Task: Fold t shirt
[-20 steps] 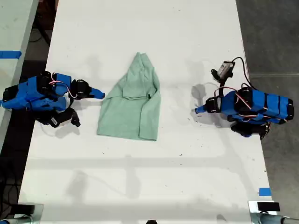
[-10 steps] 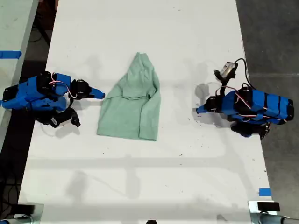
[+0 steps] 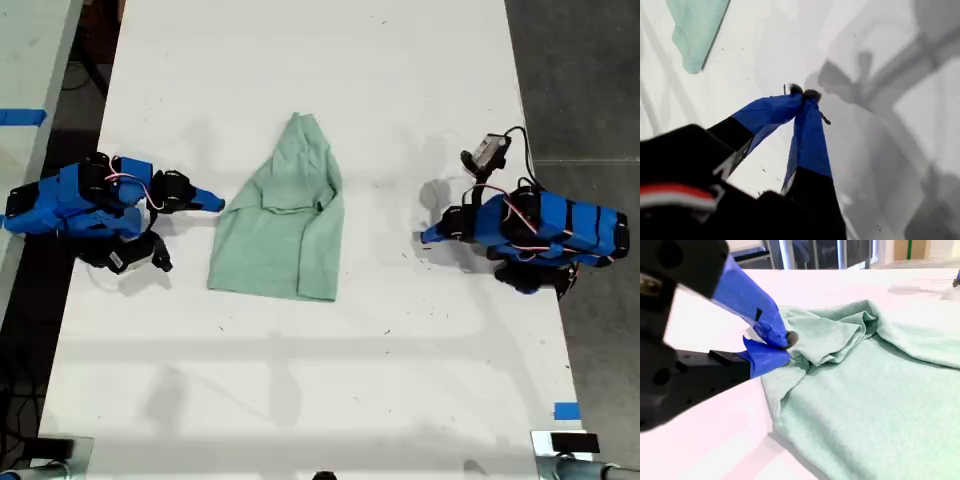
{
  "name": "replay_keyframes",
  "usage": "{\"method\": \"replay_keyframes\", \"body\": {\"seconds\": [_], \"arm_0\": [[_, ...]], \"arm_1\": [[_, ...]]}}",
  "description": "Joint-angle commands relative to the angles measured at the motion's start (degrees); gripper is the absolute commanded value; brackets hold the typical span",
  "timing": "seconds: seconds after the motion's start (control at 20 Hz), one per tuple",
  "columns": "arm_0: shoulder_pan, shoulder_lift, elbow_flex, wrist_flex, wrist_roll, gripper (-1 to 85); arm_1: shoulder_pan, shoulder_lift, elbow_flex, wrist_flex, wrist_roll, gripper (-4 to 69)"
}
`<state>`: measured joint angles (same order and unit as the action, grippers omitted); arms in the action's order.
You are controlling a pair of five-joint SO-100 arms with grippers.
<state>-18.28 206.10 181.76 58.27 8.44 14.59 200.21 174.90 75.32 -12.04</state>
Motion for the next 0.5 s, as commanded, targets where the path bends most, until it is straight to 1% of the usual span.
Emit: {"method": "replay_keyframes", "body": {"seconds": [0.0,0.05,0.25,0.35,0.45], "arm_0": [[-0.53,0.35,0.18,-0.18,-0.53,-0.1],[-0.44,0.35,0.18,-0.18,-0.62,-0.1],[-0.53,0.35,0.18,-0.18,-0.53,-0.1],[-0.62,0.35,0.18,-0.18,-0.53,-0.1],[-0.62,0.35,0.18,-0.18,-0.53,-0.1]], "arm_1": [[0.88,0.62,2.2,0.26,7.91,-0.2],[1.58,0.62,2.2,0.35,9.49,-0.2],[1.67,0.62,2.37,0.35,10.02,-0.2],[1.49,0.62,2.37,0.7,12.13,-0.2],[1.41,0.62,2.46,0.7,12.57,-0.3]]}}
